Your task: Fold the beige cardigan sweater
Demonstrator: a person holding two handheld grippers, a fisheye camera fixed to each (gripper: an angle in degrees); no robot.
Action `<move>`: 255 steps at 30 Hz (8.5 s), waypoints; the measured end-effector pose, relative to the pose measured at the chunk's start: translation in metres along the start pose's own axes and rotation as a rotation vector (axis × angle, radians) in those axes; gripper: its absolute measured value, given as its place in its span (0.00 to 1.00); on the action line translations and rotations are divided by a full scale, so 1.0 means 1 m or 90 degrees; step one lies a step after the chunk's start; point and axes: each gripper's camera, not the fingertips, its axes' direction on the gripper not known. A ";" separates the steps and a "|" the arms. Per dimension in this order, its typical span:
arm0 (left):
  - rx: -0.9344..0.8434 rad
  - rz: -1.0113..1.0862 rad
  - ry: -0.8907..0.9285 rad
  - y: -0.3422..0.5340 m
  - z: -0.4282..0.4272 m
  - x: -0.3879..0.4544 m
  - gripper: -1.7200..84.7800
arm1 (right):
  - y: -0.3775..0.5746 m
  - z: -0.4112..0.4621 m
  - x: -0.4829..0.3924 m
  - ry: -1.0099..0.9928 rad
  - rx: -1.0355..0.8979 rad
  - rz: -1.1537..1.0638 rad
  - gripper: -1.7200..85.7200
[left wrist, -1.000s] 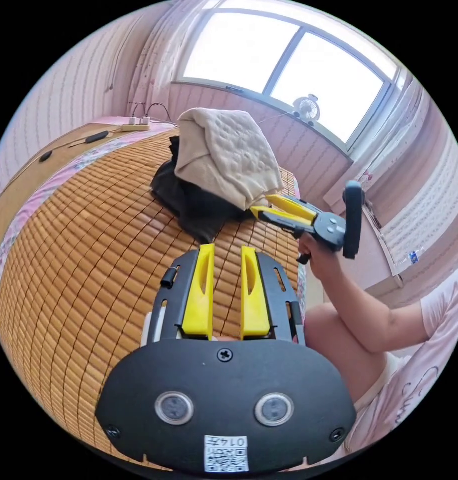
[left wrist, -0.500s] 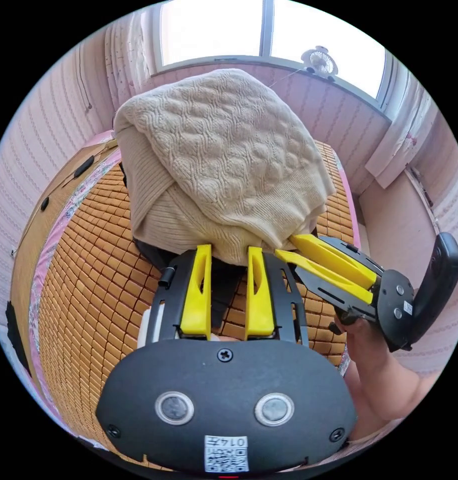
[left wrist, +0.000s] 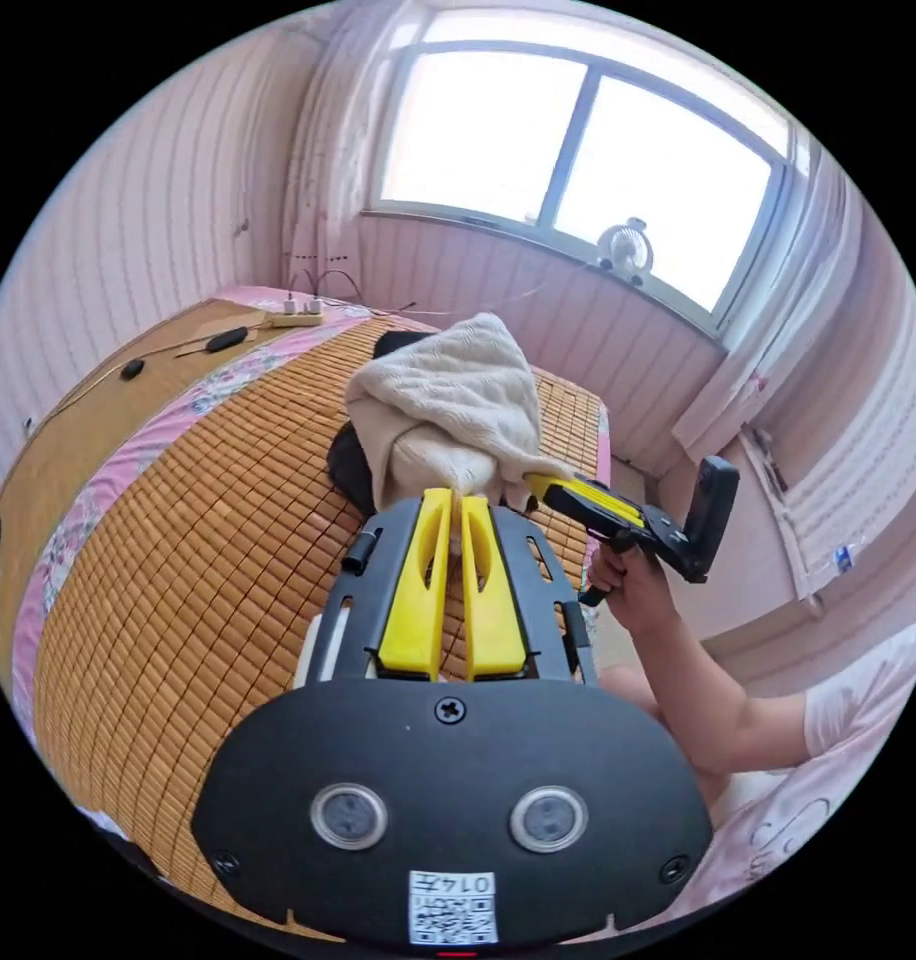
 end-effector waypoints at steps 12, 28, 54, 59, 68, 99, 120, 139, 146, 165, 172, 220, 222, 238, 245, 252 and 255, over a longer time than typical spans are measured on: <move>0.032 -0.112 -0.338 0.128 -0.250 -0.011 0.01 | -0.002 -0.082 -0.202 -0.339 0.009 -0.110 0.02; 0.123 -0.173 -0.195 0.133 -0.295 -0.071 0.07 | 0.040 -0.094 -0.246 -0.138 -0.226 -0.215 0.04; -0.137 -0.307 -0.196 0.406 -0.220 -0.055 0.11 | 0.059 0.243 -0.462 -0.099 -0.676 -0.514 0.06; -0.113 -0.232 -0.213 0.397 -0.225 -0.062 0.12 | -0.025 0.202 -0.401 -0.100 -0.544 -0.358 0.04; -0.113 -0.195 -0.162 0.339 -0.183 -0.107 0.12 | -0.194 0.077 -0.242 0.113 -0.259 -0.145 0.04; 0.018 -0.520 -0.526 0.495 -0.432 -0.117 0.06 | -0.178 0.216 -0.286 0.144 -0.469 -0.313 0.15; -0.227 -0.416 -0.305 0.390 -0.218 -0.262 0.02 | -0.215 0.437 -0.333 0.087 -0.575 -0.362 0.02; -0.246 -0.481 -0.657 0.347 -0.197 -0.017 0.06 | -0.134 0.209 -0.379 -0.063 -0.657 -0.120 0.02; -0.189 -0.578 -0.554 0.342 -0.216 0.081 0.01 | -0.138 0.104 -0.409 -0.107 -0.598 -0.119 0.01; -0.029 -0.575 -0.334 0.401 -0.238 0.153 0.01 | -0.078 0.001 -0.519 -0.161 -0.510 -0.300 0.01; -0.071 -0.632 -0.357 0.423 -0.225 0.153 0.01 | -0.046 -0.011 -0.519 -0.138 -0.445 -0.271 0.01; 0.021 -0.435 -0.360 0.610 -0.237 0.018 0.06 | 0.057 0.181 -0.624 -0.158 -0.639 -0.578 0.15; 0.043 -0.428 -0.331 0.620 -0.234 0.010 0.07 | 0.056 0.193 -0.631 -0.149 -0.645 -0.586 0.15; 0.024 -0.543 -0.235 0.681 -0.203 -0.064 0.16 | 0.060 0.317 -0.704 -0.114 -0.733 -0.633 0.10; 0.034 -0.514 -0.261 0.691 -0.198 -0.076 0.15 | 0.088 0.359 -0.721 -0.069 -0.776 -0.682 0.06; 0.038 -0.513 -0.266 0.694 -0.199 -0.085 0.12 | 0.083 0.375 -0.709 -0.095 -0.799 -0.664 0.04; 0.032 -0.507 -0.270 0.691 -0.198 -0.087 0.11 | 0.080 0.372 -0.702 -0.078 -0.782 -0.679 0.02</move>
